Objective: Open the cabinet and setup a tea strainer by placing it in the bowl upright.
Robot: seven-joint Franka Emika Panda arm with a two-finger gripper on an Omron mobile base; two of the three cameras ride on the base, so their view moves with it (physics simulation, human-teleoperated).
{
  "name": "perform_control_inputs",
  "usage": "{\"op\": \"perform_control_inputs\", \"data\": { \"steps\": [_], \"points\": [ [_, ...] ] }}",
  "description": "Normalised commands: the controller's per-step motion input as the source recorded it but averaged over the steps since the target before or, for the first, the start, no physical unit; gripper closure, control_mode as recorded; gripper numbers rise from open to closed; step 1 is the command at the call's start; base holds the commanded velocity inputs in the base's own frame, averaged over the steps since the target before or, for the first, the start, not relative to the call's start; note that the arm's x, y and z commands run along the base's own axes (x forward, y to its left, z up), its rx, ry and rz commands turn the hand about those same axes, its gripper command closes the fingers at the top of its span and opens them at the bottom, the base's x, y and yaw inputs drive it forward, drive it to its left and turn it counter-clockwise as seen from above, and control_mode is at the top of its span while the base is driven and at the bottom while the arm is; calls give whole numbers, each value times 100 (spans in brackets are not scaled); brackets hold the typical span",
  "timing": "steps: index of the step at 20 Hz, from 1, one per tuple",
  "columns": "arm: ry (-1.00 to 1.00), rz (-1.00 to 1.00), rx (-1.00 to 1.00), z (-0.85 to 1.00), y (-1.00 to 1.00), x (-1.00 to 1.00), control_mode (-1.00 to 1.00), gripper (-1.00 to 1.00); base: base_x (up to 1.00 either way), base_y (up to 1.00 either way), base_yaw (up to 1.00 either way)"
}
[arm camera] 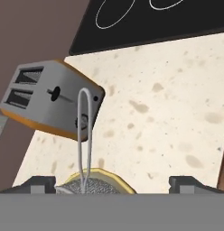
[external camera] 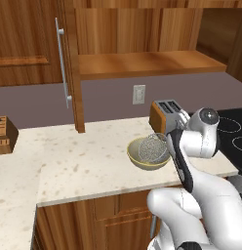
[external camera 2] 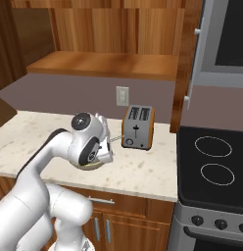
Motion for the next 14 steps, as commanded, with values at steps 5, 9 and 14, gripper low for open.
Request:
{"op": "perform_control_inputs", "data": {
  "steps": [5, 9, 14],
  "points": [
    [0, 0, 13, 0, 0, 31, -100, -100, 0, 0, 0],
    [0, 0, 8, 0, 0, 34, -100, -100, 0, 0, 0],
    [0, 0, 1, 0, 0, 15, -100, -100, 0, 0, 0]
  ]
}}
